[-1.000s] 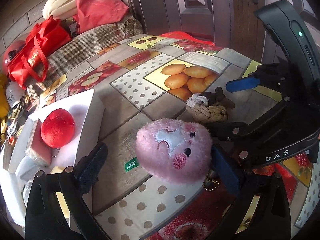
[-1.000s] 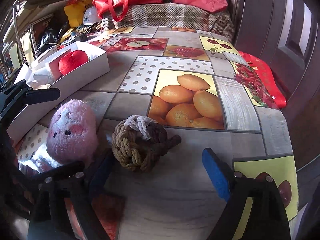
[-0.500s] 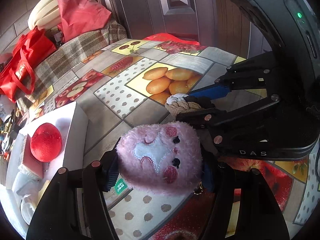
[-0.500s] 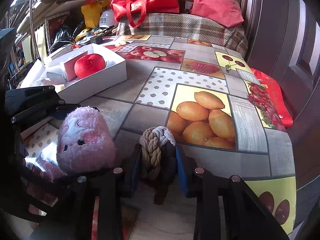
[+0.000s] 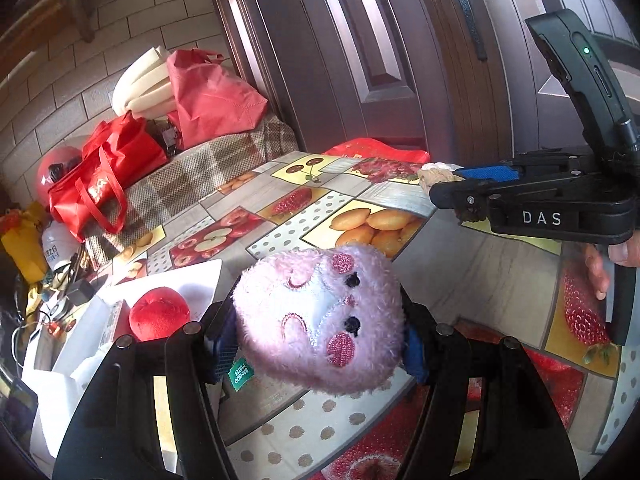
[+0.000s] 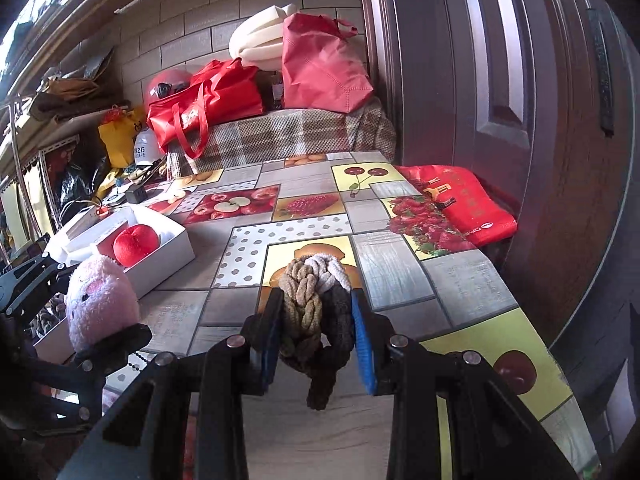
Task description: Organize soft objects
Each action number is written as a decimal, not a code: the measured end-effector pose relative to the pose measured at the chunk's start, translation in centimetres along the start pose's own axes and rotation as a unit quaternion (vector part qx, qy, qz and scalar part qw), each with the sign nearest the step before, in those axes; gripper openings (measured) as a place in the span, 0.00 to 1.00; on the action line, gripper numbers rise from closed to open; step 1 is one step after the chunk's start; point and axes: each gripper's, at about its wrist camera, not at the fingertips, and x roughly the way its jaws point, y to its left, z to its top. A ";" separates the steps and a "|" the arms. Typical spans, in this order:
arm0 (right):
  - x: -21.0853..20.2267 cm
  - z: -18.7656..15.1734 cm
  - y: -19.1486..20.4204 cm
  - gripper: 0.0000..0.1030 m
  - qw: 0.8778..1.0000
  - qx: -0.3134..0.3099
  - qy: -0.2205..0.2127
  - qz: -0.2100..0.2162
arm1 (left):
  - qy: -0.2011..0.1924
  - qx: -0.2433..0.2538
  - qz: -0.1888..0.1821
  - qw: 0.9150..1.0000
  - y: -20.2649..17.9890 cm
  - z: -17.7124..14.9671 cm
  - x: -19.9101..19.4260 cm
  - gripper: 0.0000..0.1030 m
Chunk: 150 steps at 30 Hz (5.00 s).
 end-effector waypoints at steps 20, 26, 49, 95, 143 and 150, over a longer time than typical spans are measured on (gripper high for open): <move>-3.8 -2.0 4.2 0.32 0.999 0.008 -0.045 0.004 | -0.064 -0.110 -0.019 0.992 3.4 -2.2 -5.8 0.64; -4.0 -2.3 5.8 0.32 0.999 0.000 -0.047 0.018 | -0.071 -0.119 -0.012 0.990 4.2 -2.9 -6.9 0.64; -3.7 -2.6 10.1 0.32 0.998 -0.025 -0.040 0.051 | -0.072 -0.172 0.071 0.980 12.2 -7.9 -11.1 0.64; 6.7 1.7 23.8 0.34 0.987 -0.105 -0.020 0.120 | -0.011 -0.247 0.157 0.956 22.8 -10.7 -7.3 0.66; 4.2 1.4 20.9 1.00 0.995 -0.040 -0.065 0.068 | -0.020 -0.255 0.209 0.944 21.5 -11.0 -9.1 1.00; 2.7 0.4 19.7 1.00 0.996 -0.034 -0.055 0.069 | -0.015 -0.252 0.199 0.947 20.3 -10.9 -9.7 1.00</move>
